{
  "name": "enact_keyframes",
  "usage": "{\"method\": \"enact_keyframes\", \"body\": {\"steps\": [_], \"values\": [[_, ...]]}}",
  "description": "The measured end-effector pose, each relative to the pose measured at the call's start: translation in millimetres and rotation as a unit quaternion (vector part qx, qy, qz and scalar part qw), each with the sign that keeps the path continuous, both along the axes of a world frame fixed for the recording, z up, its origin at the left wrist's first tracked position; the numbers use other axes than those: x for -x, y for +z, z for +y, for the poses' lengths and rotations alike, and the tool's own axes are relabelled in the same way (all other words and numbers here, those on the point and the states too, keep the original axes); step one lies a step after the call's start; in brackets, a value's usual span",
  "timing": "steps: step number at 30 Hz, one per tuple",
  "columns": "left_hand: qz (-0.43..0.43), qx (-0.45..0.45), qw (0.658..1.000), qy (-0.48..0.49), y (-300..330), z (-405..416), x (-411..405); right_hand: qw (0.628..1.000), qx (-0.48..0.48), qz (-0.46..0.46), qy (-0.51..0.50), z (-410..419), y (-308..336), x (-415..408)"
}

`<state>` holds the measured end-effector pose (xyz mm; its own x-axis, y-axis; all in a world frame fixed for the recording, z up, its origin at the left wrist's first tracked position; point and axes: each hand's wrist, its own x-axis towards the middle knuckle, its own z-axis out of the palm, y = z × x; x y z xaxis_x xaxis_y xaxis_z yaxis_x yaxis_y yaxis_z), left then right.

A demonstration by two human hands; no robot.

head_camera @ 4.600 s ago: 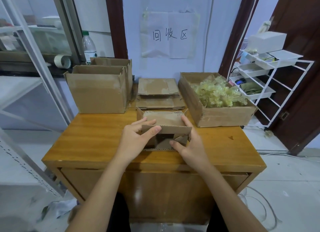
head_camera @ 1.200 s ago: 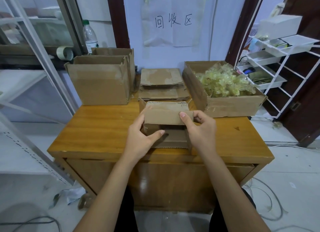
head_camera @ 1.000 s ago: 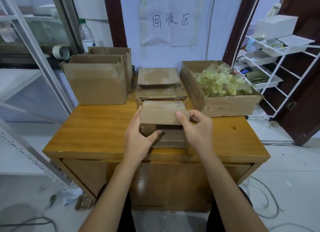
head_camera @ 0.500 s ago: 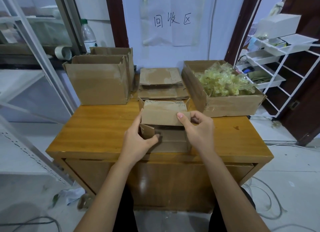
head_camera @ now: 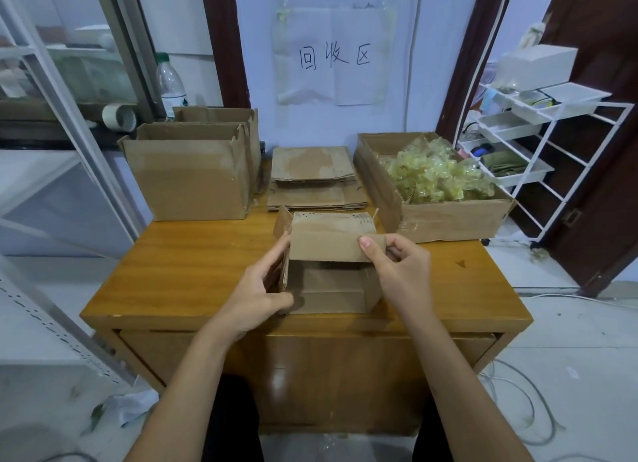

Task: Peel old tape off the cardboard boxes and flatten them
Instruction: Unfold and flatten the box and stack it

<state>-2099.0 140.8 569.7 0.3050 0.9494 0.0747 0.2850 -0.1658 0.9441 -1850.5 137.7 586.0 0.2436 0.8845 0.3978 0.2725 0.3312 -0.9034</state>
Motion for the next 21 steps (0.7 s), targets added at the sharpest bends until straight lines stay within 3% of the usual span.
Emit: {"method": "enact_keyframes", "body": {"steps": [5,11,21], "values": [[-0.085,0.025,0.996,-0.034,5.0,2.8,-1.7,1.0,0.008,-0.005,0.025,-0.1,3.3,-4.0],[-0.311,0.155,0.925,0.153,9.5,11.8,-3.9,0.999,0.002,-0.005,0.048,-3.4,3.0,-3.9],[-0.263,0.203,0.916,0.224,22.6,20.6,-18.7,0.998,-0.012,0.051,0.024,-12.8,8.9,-1.9]]}}
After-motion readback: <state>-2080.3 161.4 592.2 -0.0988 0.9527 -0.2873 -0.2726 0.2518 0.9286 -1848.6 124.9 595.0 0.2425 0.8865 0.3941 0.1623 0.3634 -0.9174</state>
